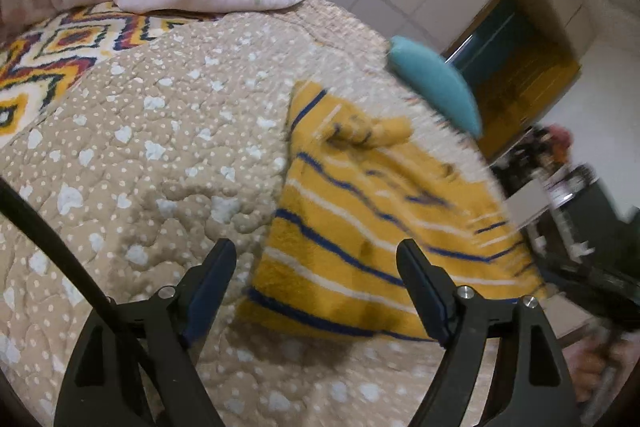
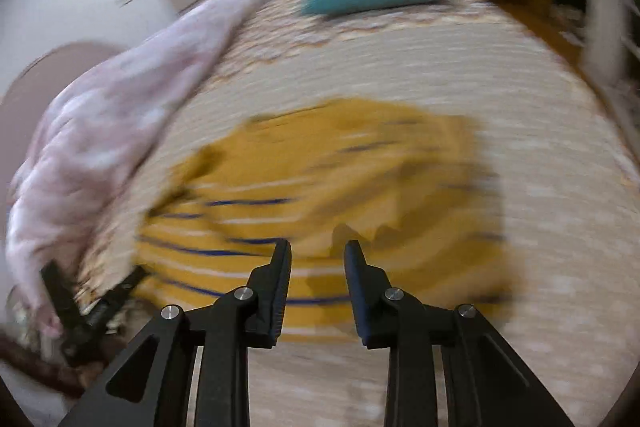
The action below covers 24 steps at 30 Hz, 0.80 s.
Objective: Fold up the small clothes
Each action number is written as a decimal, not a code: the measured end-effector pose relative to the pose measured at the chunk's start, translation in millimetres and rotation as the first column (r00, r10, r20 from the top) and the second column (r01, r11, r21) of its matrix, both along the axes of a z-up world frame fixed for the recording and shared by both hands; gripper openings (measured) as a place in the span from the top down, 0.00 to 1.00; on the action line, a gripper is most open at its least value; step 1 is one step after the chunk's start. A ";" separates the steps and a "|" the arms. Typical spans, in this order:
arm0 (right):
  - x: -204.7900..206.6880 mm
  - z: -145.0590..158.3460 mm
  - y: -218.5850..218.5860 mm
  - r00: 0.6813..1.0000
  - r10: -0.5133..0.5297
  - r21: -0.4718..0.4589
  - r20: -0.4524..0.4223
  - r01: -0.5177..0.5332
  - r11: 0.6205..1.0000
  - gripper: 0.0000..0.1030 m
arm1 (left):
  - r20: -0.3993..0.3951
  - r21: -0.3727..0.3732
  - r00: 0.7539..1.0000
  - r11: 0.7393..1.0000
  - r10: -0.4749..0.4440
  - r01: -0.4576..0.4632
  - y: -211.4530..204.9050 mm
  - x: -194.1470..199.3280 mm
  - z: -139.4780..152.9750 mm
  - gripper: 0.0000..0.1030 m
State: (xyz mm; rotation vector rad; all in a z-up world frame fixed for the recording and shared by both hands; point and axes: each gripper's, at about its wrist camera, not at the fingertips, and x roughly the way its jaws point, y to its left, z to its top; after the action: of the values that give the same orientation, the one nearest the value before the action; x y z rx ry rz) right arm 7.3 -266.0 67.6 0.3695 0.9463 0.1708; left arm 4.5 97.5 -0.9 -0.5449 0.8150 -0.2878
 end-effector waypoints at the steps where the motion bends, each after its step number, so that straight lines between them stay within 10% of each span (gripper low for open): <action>1: 7.9 -1.2 19.7 0.999 0.044 0.017 -0.003 -0.044 0.999 0.71 | 0.008 -0.022 1.000 1.000 0.000 0.001 6.2 -3.5 3.2 0.21; 8: 78.4 -32.6 159.0 0.956 0.287 -0.117 -0.065 -0.293 0.949 0.71 | 0.015 -0.063 0.997 0.995 0.079 -0.078 54.3 -12.5 9.7 0.21; 12: 128.2 -58.5 210.5 0.944 0.307 -0.373 -0.124 -0.331 0.867 0.71 | -0.020 -0.116 0.995 0.988 0.102 -0.103 72.0 -9.0 4.1 0.21; 19: 192.1 -71.3 269.3 0.931 0.321 -0.521 -0.172 -0.363 0.773 0.71 | -0.044 -0.119 0.995 0.989 0.087 -0.091 74.4 -2.7 0.3 0.21; 24: 192.5 -52.3 257.5 0.940 0.303 -0.470 -0.158 -0.341 0.814 0.65 | -0.054 -0.100 0.995 0.991 0.080 -0.085 65.9 1.1 -0.9 0.21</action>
State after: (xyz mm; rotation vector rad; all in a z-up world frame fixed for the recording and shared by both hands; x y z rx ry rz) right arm 199.7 -8.5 15.3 -0.2669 1.0859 0.2187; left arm 5.6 163.3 -1.8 -0.6819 0.8267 -0.2417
